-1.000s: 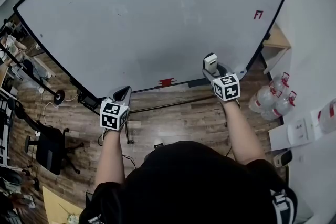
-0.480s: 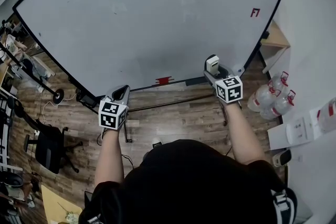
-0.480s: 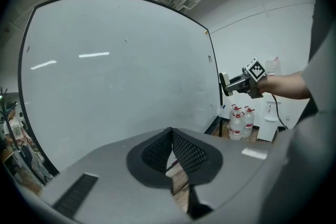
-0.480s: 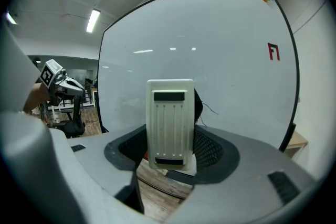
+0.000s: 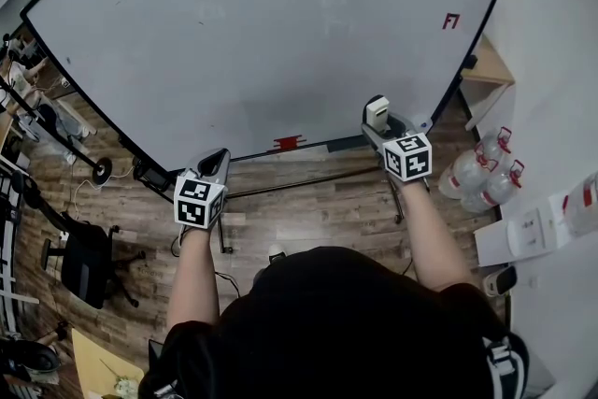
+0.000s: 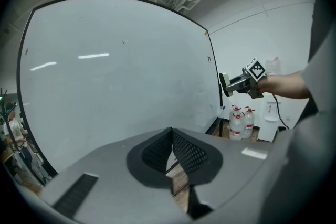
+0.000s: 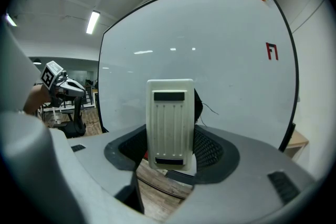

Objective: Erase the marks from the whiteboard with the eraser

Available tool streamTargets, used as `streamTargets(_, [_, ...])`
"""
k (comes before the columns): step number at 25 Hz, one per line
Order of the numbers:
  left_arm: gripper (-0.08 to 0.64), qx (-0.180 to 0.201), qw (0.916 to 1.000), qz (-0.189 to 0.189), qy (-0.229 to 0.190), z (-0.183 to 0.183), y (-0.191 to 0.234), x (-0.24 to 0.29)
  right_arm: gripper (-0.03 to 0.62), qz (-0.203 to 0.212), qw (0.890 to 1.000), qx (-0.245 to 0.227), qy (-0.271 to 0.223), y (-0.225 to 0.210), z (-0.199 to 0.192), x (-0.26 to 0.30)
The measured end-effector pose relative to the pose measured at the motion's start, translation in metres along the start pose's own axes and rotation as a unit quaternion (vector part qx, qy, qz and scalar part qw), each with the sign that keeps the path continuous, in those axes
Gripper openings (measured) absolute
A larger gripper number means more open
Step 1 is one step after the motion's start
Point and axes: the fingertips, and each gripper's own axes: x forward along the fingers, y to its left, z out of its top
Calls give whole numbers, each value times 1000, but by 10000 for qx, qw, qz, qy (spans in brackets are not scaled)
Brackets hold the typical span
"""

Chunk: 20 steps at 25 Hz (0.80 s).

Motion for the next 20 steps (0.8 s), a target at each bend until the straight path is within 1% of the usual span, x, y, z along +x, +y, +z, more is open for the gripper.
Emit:
streamTargets(13, [12,4,10000,-39,-18,2,-6,2,250,20,10000,46,42,-2,-6,-7])
streamTargets(20, [12,-27,10000,-36,-37,3,-7,2,250,112,9999,23,48,5,-6,-4])
